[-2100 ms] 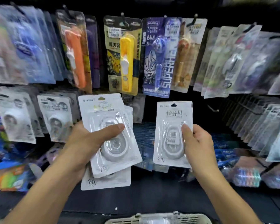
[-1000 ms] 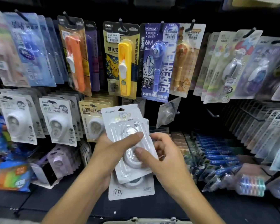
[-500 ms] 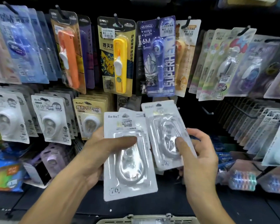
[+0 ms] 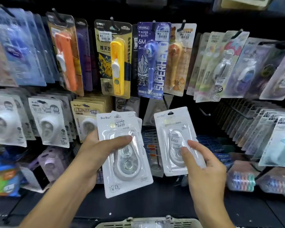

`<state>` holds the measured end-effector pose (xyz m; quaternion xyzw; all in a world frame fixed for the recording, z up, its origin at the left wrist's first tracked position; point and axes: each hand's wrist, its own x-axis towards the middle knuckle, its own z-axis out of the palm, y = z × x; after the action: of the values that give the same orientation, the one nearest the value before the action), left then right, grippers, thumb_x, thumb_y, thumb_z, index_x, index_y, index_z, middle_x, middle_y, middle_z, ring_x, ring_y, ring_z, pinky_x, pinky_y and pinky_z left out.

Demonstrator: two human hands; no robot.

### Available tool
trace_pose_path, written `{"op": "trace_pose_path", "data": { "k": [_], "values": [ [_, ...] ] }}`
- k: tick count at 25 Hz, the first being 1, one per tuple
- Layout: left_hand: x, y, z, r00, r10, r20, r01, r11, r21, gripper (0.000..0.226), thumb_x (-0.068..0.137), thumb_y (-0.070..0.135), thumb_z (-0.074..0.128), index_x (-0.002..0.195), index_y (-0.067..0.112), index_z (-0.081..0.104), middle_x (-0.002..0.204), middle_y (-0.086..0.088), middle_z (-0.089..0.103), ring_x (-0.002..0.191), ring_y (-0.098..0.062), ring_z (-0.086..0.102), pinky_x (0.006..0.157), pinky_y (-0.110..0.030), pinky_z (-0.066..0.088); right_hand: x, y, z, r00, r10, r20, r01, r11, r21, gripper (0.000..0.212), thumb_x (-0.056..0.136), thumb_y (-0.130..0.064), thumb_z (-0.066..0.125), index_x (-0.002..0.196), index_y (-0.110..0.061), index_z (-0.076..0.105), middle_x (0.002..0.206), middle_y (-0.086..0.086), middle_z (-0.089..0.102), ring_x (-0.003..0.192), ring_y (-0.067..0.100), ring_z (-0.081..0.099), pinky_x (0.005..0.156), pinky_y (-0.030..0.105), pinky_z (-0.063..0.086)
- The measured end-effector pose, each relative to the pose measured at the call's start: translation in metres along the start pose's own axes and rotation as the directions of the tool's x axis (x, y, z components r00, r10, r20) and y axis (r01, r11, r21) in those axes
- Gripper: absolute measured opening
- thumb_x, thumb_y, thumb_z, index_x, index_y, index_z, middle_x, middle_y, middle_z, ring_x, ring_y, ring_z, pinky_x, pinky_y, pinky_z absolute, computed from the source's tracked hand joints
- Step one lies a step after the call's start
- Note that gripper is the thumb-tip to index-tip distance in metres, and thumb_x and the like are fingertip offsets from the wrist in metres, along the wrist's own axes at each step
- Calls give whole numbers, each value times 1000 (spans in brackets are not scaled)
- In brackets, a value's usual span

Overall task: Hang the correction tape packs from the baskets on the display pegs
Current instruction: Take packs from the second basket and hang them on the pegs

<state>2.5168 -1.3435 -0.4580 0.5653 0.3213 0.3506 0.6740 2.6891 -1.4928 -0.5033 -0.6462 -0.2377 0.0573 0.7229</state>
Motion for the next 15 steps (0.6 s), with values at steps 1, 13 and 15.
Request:
{"op": "trace_pose_path", "data": {
  "k": [1,13,15],
  "values": [
    [0,0,2,1000,7,2,-7,1000,5,61,52,22,96,109,25,74,102,0,80,95,-24,77,90,-44,56,0,0,0,1000,-8,-18,8,1000,8,23,85,-36,79,95,-55,72,109,-22,72,104,18,71,93,53,57],
    [0,-7,16,993,-32,117,33,999,-9,75,50,34,99,118,24,69,107,-4,79,97,-28,77,92,-52,57,-21,-3,34,758,88,646,-210,971,114,45,73,-35,86,113,-43,67,111,-3,76,96,17,75,67,24,59],
    [2,-3,10,988,-29,154,36,998,-43,71,56,32,95,121,25,69,112,-9,78,102,-35,74,98,-58,53,-12,-9,31,837,102,538,-262,938,229,43,77,-33,85,116,-33,68,109,3,76,86,21,76,50,27,54]
  ]
}}
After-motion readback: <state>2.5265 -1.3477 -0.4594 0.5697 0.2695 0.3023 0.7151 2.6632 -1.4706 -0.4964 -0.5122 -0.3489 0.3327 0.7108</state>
